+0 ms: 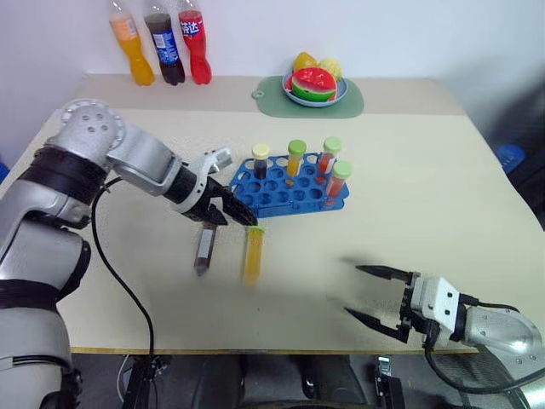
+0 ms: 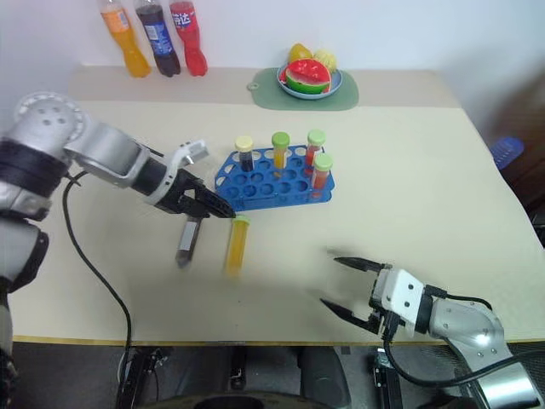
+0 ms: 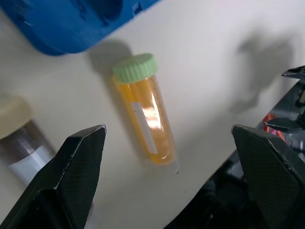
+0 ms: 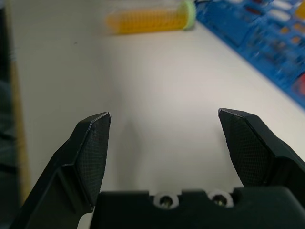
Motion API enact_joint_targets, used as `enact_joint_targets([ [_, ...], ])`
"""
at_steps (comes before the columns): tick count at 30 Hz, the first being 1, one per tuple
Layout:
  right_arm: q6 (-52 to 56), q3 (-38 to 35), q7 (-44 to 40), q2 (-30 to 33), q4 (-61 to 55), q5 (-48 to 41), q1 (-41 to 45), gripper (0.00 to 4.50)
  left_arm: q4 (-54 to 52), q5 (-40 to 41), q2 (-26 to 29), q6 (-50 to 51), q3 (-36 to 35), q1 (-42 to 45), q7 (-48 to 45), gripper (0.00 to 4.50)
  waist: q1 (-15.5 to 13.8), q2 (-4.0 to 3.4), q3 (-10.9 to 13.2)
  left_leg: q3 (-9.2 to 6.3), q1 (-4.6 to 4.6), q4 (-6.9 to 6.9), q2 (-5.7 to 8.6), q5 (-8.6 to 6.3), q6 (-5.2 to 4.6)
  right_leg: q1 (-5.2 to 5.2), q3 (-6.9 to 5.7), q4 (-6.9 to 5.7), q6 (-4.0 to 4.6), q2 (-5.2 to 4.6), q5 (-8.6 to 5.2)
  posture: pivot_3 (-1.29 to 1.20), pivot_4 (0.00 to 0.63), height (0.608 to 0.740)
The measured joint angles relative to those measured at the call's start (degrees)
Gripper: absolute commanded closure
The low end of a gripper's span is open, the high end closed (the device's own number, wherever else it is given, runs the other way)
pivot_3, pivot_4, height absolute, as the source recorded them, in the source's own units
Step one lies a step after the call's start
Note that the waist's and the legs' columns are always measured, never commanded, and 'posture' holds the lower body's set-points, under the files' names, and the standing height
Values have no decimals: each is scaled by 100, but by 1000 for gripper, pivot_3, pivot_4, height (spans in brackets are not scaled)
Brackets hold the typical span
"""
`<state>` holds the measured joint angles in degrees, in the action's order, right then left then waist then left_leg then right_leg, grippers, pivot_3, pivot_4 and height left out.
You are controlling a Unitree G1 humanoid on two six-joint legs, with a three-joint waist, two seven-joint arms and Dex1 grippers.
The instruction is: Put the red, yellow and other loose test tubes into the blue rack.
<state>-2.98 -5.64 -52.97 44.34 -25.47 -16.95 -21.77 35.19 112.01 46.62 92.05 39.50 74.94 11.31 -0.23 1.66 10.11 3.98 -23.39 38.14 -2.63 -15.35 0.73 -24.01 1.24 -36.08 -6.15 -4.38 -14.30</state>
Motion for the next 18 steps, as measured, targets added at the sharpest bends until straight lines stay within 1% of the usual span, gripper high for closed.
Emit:
enact_joint_targets([
  [3, 158, 15, -36, -1, -209, -62, -57, 549, 403, 2, -295, 3, 480, 394, 38, 145, -12, 5, 3, -1, -3, 2, 1, 0, 0, -1, 0, 2, 1, -2, 0, 0, 150, 740],
  [7, 389, 14, 64, -79, -408, -237, 55, 549, 746, 3, -571, 11, 902, 677, 73, 145, -17, 8, 5, -2, -5, 2, 1, 0, 0, -2, 0, 4, 2, -4, -1, 0, 150, 740],
  [11, 617, 14, 296, -279, -528, -339, 310, 549, 1024, -3, -952, 15, 1166, 776, 250, 145, -40, 11, 7, -3, -10, 5, 3, 0, 0, -4, -1, 4, 2, -7, -1, 0, 150, 740],
  [14, 770, 23, 412, -306, -635, -375, 476, 549, 1284, -20, -1208, 16, 1308, 800, 368, 145, -42, 13, 8, -3, -12, 5, 6, 0, 0, -5, -1, 6, 2, -8, -1, 0, 150, 740],
  [18, 860, 41, 449, -328, -638, -371, 527, 549, 1772, -347, -1684, 17, 1294, 797, 622, 145, -50, 17, 10, -9, -17, 7, 12, 0, 0, -5, -3, 7, 2, -10, -1, 0, 150, 740],
])
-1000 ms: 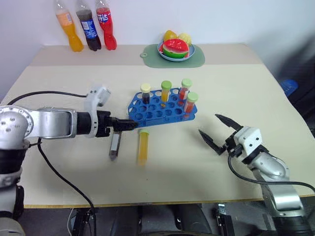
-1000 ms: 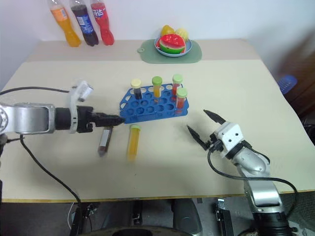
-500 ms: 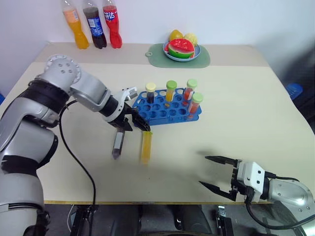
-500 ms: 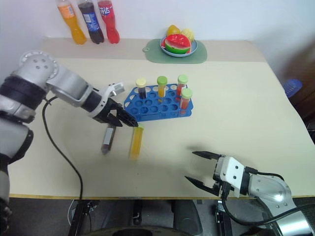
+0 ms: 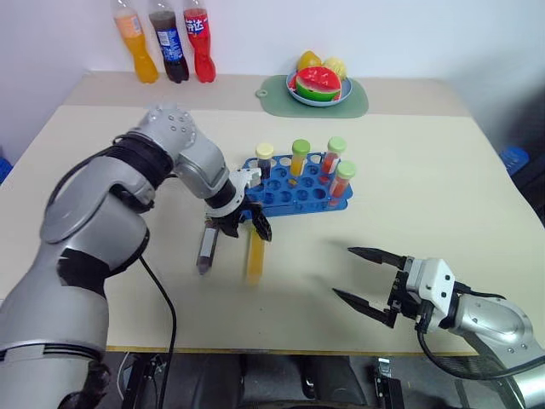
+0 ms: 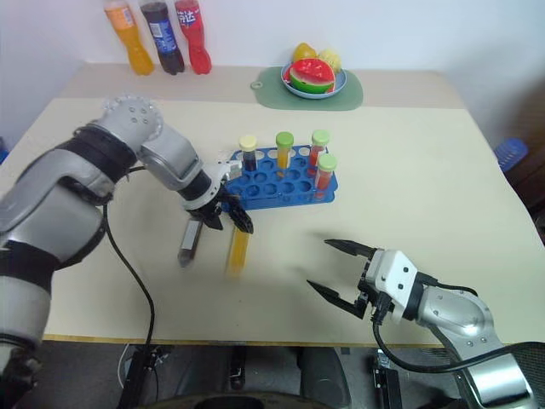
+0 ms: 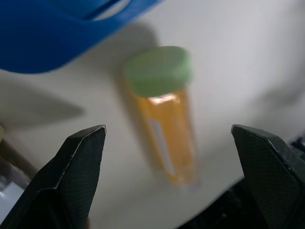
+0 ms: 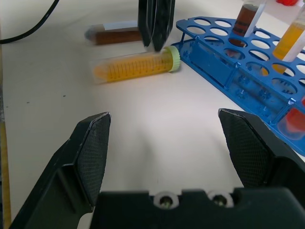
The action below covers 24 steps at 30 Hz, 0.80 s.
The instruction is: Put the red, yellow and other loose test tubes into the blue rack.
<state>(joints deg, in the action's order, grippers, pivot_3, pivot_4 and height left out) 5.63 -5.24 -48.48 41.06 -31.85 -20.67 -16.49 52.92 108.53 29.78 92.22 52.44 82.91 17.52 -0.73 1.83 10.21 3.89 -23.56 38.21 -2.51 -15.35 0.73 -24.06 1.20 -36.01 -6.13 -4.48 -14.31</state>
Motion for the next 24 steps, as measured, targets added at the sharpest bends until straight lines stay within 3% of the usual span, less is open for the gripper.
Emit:
enact_joint_targets([
  [1, 6, 2, -3, 1, 0, 10, 10, 549, 105, -162, -150, -2, -52, -6, 76, 145, -2, 2, 1, -1, -2, 1, 4, 0, 0, 0, -1, 1, 0, -3, 0, 0, 150, 740],
  [4, 16, 2, -12, 1, 1, 16, 15, 507, 147, -501, -329, -3, -282, -25, 196, 1422, 3, 4, 2, -3, -3, 1, 10, 0, -1, 0, -1, 3, 0, -9, 0, 0, 150, 740],
  [8, 25, -8, -14, 1, 2, 13, 6, 507, 268, -781, -533, 0, -673, -185, 230, 3509, 7, 4, 2, -6, -3, 1, 10, 0, 0, 0, -5, 1, -1, -9, 0, 0, 150, 740],
  [9, 25, -18, -15, 2, 5, 12, 6, 507, 306, -798, -554, 1, -726, -190, 226, 3693, 7, 3, 2, -6, -3, 1, 10, 0, 0, 0, -5, 1, -1, -9, 0, 0, 150, 740],
  [16, 21, -64, -90, 12, 205, 13, 101, 507, 23, -804, -311, -2, -1275, -588, 92, 3693, 11, 1, 0, -8, -1, 1, 11, 0, 0, 4, -5, 1, -1, -11, 1, 0, 150, 740],
  [20, 14, -98, -57, -14, 422, 18, 297, 507, -1472, -995, 277, -79, -2043, -1181, -619, 3693, 32, 1, 4, -9, -2, -2, 10, 1, 1, 0, -8, -7, -2, -12, 1, 0, 150, 740],
  [24, -28, -157, 127, -193, 603, 74, 494, 507, -3978, -2254, 636, -1472, -3171, -2275, -2753, 3693, 14, -5, 1, -4, 0, -5, 9, 30, 53, 1, -10, -8, -1, -14, 1, 0, 150, 740],
])
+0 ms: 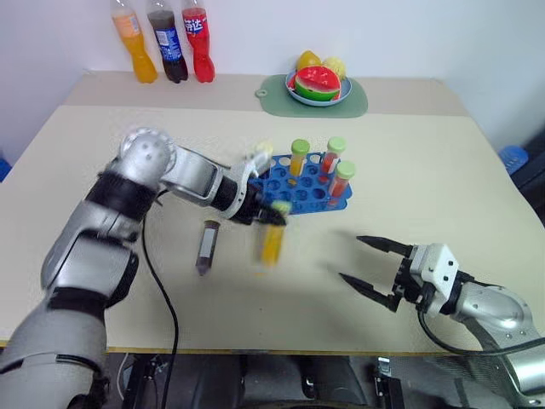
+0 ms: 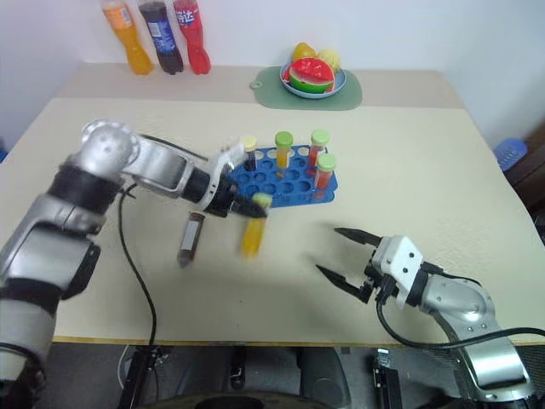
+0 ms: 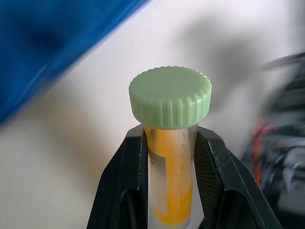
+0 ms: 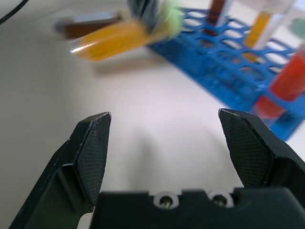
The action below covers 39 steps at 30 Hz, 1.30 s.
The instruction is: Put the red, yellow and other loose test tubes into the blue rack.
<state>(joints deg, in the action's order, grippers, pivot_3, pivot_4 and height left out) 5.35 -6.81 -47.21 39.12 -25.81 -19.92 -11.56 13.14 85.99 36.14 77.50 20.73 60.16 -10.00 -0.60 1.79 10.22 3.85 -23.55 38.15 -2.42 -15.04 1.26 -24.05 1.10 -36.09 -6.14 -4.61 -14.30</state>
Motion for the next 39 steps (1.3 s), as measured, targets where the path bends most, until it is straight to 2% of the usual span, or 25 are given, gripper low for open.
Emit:
enact_joint_targets([
  [3, -69, 6, 131, -159, 100, 92, 2, 507, -1012, -1115, 444, -759, -16, -451, -1281, 3693, -1, -4, -2, 1, 4, -2, 0, -5, -9, 1, 1, -1, 0, 1, 0, 0, 150, 740],
  [5, -75, 5, 279, -321, 157, 131, 13, 507, -1393, -1851, 434, -1481, -77, -776, -1900, 3693, -22, -7, -4, 0, 5, 0, 1, -14, -25, 7, 0, 0, 0, 0, 0, 0, 150, 740],
  [10, -134, -86, 832, -731, 290, 294, 211, 507, -1552, -3731, -622, -4170, -492, -1636, -2276, 3693, -21, -6, -4, -1, 7, 10, 2, -20, -35, 22, 1, 8, 0, -2, 1, 0, 150, 740],
  [13, -137, -92, 1049, -878, 296, 328, 305, 507, -1310, -4494, -1191, -5264, -587, -1791, -2499, 3693, -17, -7, -5, -3, 7, 9, 1, -20, -36, 21, 0, 6, -2, 2, 1, 0, 150, 740],
  [20, -185, -72, 1254, -945, 300, 513, 327, 507, 65, -5358, -1943, -6664, -824, -1792, -3511, 3693, -10, -13, -8, -2, 11, 8, 2, -22, -41, 23, 0, 6, -11, 4, 5, 0, 150, 740],
  [31, -192, -60, 1409, -1061, 293, 565, 220, 507, 1201, -6594, -2115, -7794, -1017, -1648, -3723, 3693, -14, -13, -10, -5, 14, 9, 1, -25, -46, 30, -2, 7, -21, 4, 11, 0, 150, 740],
  [39, -192, -55, 1461, -1090, 287, 616, 159, 507, 1285, -6793, -2290, -7911, -1076, -1625, -4111, 3693, -9, -14, -11, -6, 20, 9, 1, -26, -48, 36, -4, 6, -20, 4, 10, 0, 150, 740],
])
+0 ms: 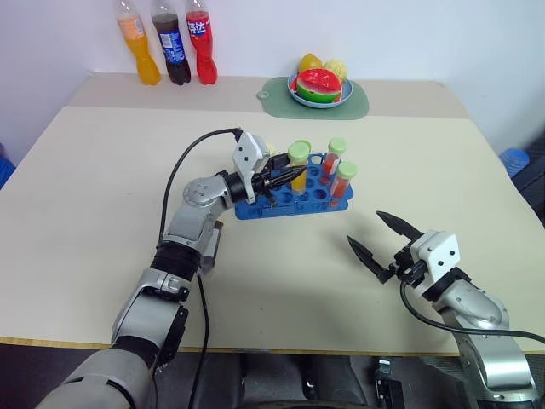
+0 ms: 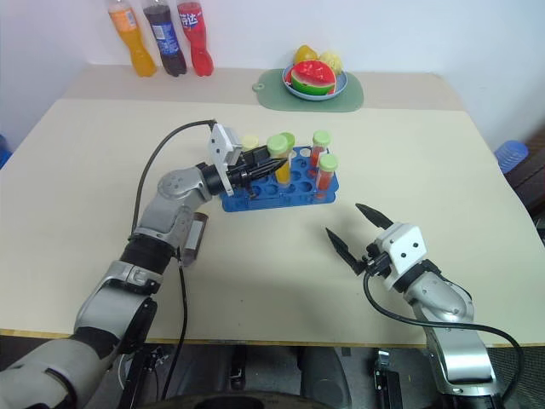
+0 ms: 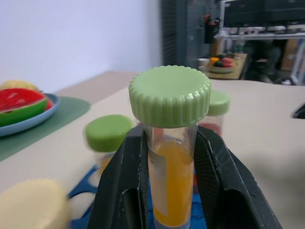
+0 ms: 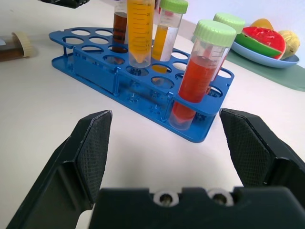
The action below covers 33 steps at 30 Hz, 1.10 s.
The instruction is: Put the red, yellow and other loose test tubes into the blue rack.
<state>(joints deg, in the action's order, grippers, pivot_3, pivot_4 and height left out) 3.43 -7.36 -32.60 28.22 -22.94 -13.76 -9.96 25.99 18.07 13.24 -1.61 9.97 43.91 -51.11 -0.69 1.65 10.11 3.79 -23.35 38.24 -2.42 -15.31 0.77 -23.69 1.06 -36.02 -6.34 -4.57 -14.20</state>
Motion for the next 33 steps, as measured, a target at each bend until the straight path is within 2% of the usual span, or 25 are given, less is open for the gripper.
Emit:
enact_joint_targets([
  [12, 0, 5, 39, -16, -30, 6, 7, 507, 291, -456, -188, -65, 62, -137, -359, 3693, 0, -1, 0, -5, -2, 0, 0, -1, -2, -1, -3, 1, 0, 1, 0, 0, 150, 740],
  [13, 0, 6, 41, -16, -30, 6, 13, 507, 343, -446, -232, 11, 36, -102, -391, 2675, 0, -1, 0, -5, -2, 0, 0, -1, -2, -1, -4, 1, 0, 1, 0, 0, 150, 740],
  [15, 0, 6, 46, -16, -31, 5, 31, 507, 345, -359, -265, 154, 5, -84, -514, 1771, -1, -1, 0, -5, -3, 0, 0, -1, -2, 0, -4, 1, 0, 1, -1, 0, 150, 740],
  [17, 0, 6, 54, -16, -33, 4, 47, 507, 233, -349, -289, 151, -7, -88, -530, 622, 0, 0, 0, -6, -4, 0, 0, -2, -3, -1, -5, 2, 0, 1, -1, 0, 150, 740],
  [18, 0, 5, 57, -16, -34, 4, 55, 507, 113, -313, -290, 183, -34, -89, -521, 259, 0, 0, 1, -8, -5, 0, 0, -2, -3, -1, -5, 1, 0, 1, -1, 0, 150, 740],
  [23, 1, 1, 51, -10, -39, -3, 87, 507, -1097, 335, -47, 1035, -414, -137, -557, 259, 33, -1, 1, -11, -3, -2, -5, -2, -3, -2, -7, -2, 0, 3, -1, 0, 150, 740],
  [26, 2, 1, -2, -3, -40, -13, 87, 507, -1791, 868, 113, 1866, -854, -140, -205, 259, 30, -2, 0, -16, -2, -1, -5, -1, -3, 0, -10, -4, -2, 3, 1, 0, 150, 740],
  [30, 3, 4, -108, 8, -38, -68, 105, 507, -2382, 1528, 325, 3663, -1611, 30, 1202, 259, 28, 0, 1, -28, -2, 0, -4, -1, -3, 2, -14, -5, -6, 3, 2, 0, 150, 740],
  [33, 4, 13, -202, 22, -20, -97, 159, 507, -2852, 1714, 1108, 5749, -1848, 233, 2181, 259, 77, -2, 1, -44, 1, -4, -4, -2, -3, 2, -16, -12, -17, 4, -2, 0, 150, 740],
])
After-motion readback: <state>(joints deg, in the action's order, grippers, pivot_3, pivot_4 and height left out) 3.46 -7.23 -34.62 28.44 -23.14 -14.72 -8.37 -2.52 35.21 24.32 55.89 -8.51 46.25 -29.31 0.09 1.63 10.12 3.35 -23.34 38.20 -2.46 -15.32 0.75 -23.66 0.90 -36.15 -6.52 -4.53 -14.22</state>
